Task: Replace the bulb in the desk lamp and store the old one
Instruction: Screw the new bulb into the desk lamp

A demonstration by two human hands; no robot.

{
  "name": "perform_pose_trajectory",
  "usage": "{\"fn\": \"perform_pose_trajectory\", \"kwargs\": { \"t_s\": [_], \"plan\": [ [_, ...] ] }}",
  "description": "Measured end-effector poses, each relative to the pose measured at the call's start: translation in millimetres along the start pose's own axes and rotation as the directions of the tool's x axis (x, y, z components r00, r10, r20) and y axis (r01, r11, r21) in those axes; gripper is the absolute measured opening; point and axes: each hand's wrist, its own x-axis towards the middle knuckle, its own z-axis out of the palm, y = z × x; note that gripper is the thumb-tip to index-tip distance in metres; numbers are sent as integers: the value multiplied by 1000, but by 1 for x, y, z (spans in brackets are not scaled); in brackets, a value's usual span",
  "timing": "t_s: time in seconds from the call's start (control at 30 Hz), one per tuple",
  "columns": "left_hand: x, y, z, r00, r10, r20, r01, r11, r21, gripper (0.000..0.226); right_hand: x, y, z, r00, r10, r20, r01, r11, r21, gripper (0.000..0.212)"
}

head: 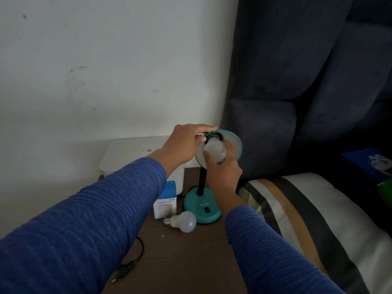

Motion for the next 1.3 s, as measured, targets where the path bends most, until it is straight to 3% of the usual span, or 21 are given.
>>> {"fn": "perform_pose_trajectory", "kwargs": {
  "t_s": [0.2, 0.37, 0.67, 0.93, 1.17, 1.3],
  "plan": [
    [-2, 2, 1, 1000, -5, -5, 5, 1000, 3, 40, -4, -2, 0, 1000, -19, 15, 19, 1000, -3, 77],
    [-2, -1, 0, 1000, -3, -9, 3, 1000, 0, 40, -1, -4, -1, 999, 33, 23, -34, 999, 28, 61],
    [-2, -2, 3, 1000, 8, -17, -8, 1000, -4, 41, 4, 0, -3, 998, 55, 26, -55, 999, 1, 72],
    [0, -5, 5, 999, 36, -32, -36, 999, 2, 41, 5, -2, -6, 997, 67, 31, -66, 997, -40, 66],
    [-6, -3, 2, 998, 46, -40, -47, 999, -10, 44, 9, -8, -15, 984, 53, 169, -5, 962, -272, 72],
    [-19, -10, 0, 997, -67, 28, 64, 994, 84, 58, 12, -20, -27, 970, 74, 231, 51, 869, -493, 61]
  ]
}}
